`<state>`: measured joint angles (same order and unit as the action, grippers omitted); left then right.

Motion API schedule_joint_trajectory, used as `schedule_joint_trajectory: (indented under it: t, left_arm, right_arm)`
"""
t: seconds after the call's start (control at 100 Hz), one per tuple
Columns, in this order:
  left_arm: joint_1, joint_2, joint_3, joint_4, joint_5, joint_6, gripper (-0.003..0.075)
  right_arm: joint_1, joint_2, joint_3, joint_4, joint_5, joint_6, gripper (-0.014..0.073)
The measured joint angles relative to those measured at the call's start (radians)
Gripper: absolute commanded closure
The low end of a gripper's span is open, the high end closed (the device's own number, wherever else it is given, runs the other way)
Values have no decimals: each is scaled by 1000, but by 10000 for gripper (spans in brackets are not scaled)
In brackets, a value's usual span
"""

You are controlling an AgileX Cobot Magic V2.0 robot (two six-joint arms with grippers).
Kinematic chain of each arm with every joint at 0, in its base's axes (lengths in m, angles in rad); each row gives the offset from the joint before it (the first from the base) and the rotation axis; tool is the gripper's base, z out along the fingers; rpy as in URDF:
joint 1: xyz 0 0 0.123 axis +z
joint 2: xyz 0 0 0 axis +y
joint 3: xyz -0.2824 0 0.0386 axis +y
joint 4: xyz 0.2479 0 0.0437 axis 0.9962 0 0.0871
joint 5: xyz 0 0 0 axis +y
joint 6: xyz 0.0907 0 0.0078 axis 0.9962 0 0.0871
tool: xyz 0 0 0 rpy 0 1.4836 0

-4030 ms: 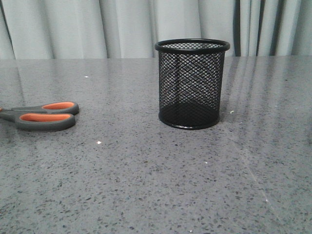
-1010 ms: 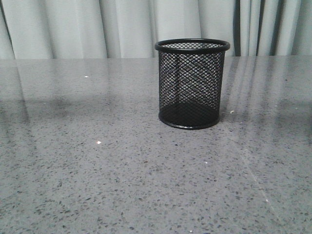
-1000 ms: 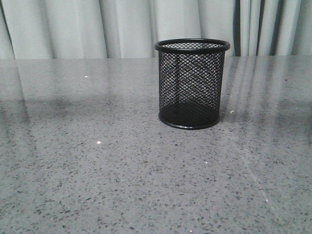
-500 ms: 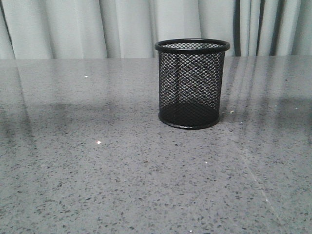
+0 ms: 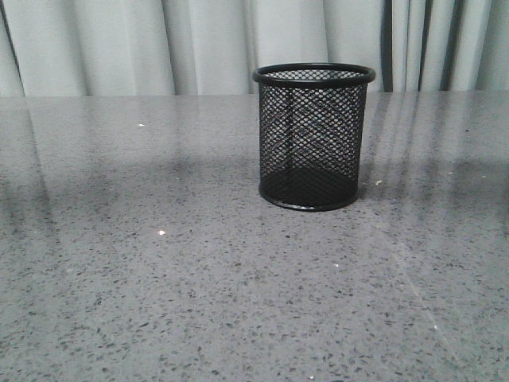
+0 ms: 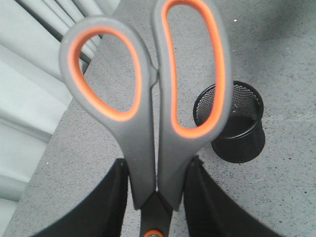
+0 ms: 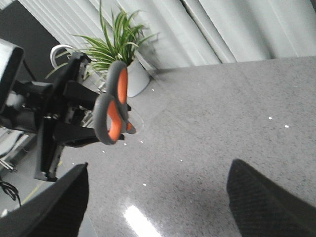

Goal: Put scissors into bucket

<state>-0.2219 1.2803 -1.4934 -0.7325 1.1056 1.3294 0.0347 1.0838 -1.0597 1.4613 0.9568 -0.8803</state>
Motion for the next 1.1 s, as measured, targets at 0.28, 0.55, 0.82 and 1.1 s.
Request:
schedule_joint_trajectory:
  t: [0.28,0.55,0.82,1.1]
  left_arm:
    - [-98,0,0,7,-89,-24,627]
    - [-180,29,0,41,-124,-63,627]
    - [-241,41,0,75,-168,-75,627]
    - [-269,54,0,83,-198,-78,627]
  right_arm:
    - [54,0,0,31,-32,-11,75]
    - [154,0,0,34,-120,-36,75]
    - [181,19,-9,34,-148,-40,75]
    - [188,95,-62,34,-155,-40,75]
